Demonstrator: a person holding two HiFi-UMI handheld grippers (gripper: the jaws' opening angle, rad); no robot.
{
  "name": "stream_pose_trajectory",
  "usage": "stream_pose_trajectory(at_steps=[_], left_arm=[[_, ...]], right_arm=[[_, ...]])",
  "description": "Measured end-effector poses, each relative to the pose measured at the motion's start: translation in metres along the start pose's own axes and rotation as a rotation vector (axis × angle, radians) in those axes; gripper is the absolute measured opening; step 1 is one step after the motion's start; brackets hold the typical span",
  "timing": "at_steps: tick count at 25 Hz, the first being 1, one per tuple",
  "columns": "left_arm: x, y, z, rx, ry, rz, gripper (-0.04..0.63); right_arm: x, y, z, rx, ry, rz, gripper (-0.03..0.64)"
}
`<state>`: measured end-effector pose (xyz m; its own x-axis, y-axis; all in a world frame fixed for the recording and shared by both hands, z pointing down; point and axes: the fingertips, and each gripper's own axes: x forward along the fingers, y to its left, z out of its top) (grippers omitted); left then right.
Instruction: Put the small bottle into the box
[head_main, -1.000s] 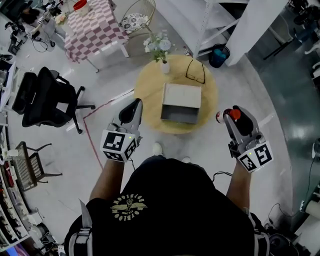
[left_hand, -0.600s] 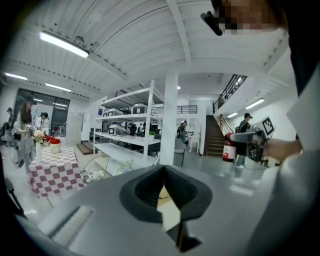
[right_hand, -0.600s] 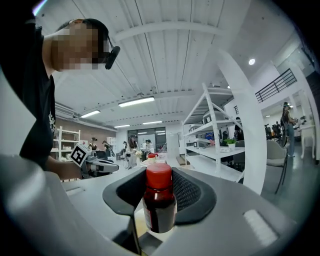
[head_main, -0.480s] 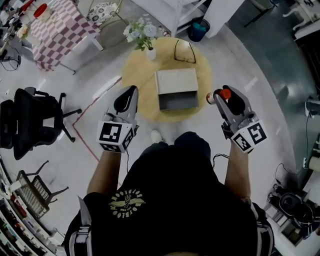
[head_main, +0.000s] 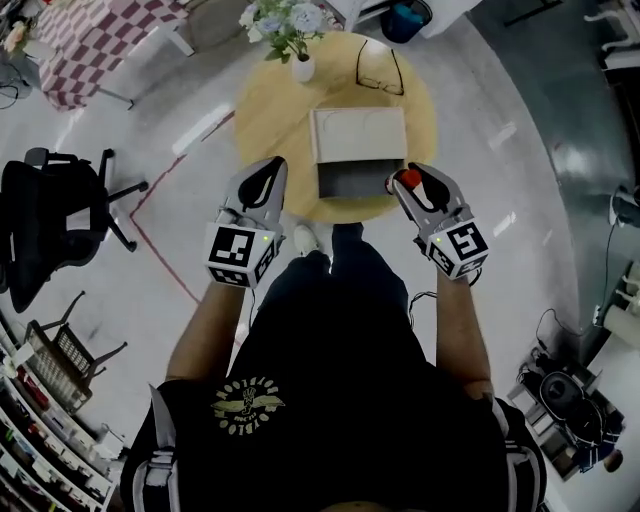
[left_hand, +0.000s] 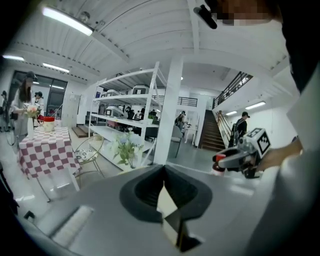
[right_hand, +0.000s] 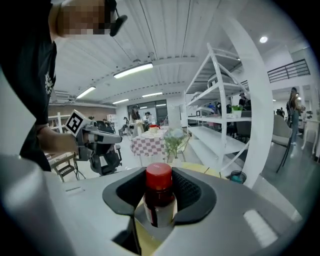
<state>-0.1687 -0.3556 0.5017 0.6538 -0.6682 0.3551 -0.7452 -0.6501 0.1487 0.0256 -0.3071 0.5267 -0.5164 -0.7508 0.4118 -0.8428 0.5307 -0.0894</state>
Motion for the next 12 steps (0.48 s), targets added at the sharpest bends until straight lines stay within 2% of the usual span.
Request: stream_pose_trajectory(at_steps=[6,12], left_arm=[[0.011,-0.002,-0.034,-0.013,0.072,-0.007,0.0],[0.007,-0.001,-0.058,-0.012,0.142,0.03,0.0]], right_arm=[[0.052,-0.006,-0.096,0.048,0.173,0.027,0.167],[0.085,-0.023,-0.16,0.027,0.273,0.017,0.169]])
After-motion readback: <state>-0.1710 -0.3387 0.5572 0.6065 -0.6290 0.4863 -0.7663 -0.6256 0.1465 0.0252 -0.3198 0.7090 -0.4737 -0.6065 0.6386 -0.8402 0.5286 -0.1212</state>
